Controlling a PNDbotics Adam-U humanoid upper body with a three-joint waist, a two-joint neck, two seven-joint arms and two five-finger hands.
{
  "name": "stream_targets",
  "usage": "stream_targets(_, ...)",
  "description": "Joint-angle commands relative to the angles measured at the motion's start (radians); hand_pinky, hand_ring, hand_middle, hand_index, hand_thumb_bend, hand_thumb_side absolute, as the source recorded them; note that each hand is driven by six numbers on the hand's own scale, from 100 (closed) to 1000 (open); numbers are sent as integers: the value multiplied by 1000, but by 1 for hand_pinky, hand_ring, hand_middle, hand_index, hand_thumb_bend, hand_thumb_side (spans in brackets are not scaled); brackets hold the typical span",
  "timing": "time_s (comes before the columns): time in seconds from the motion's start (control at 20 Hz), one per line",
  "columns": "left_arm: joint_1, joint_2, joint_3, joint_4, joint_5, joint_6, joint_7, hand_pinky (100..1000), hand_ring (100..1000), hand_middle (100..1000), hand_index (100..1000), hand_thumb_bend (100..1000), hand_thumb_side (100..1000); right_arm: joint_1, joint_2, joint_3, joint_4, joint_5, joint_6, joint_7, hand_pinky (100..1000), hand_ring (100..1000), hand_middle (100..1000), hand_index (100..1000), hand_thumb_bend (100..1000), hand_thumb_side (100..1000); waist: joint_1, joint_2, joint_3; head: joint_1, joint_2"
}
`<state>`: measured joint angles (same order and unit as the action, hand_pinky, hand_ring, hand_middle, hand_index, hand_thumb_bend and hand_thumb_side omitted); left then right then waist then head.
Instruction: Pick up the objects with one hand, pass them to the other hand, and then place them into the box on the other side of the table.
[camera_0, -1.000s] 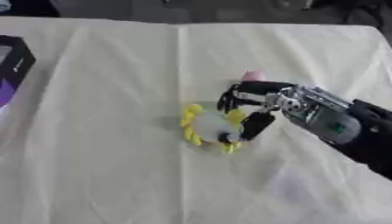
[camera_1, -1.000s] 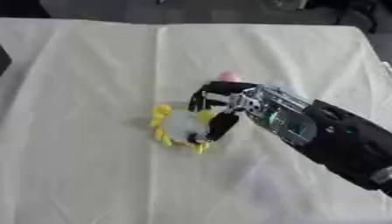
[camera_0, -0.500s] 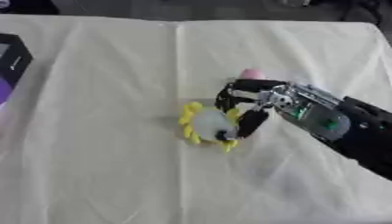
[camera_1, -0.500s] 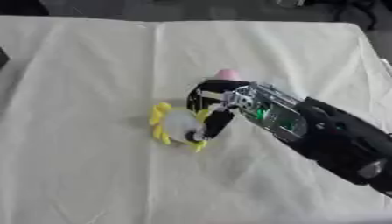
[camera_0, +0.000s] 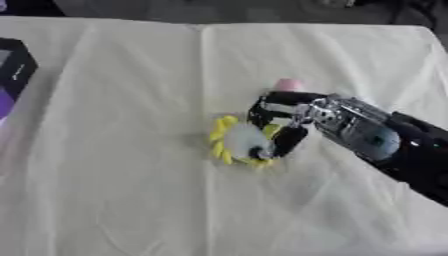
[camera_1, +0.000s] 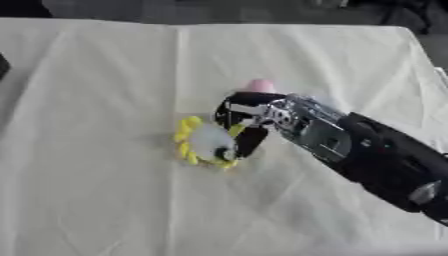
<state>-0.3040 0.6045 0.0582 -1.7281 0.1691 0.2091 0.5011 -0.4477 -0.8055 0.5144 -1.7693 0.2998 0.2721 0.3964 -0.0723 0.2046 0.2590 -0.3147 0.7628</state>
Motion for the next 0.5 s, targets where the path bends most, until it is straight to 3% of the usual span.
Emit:
stream_targets(0.05, -4, 18, 15, -18, -1, 0, 4, 802, 625, 659, 630, 773, 491, 3, -36, -37, -41, -65, -6, 2, 747, 549, 441, 550, 252, 173, 4, -11, -3, 5, -16)
stream_targets(0.5, 0, 22, 18, -19, -2, 1, 7, 803, 623, 654, 626, 770, 491, 28, -63, -119, -124, -186, 30, -34, 741, 527, 385, 492, 143, 134, 12, -16, -15, 4, -24)
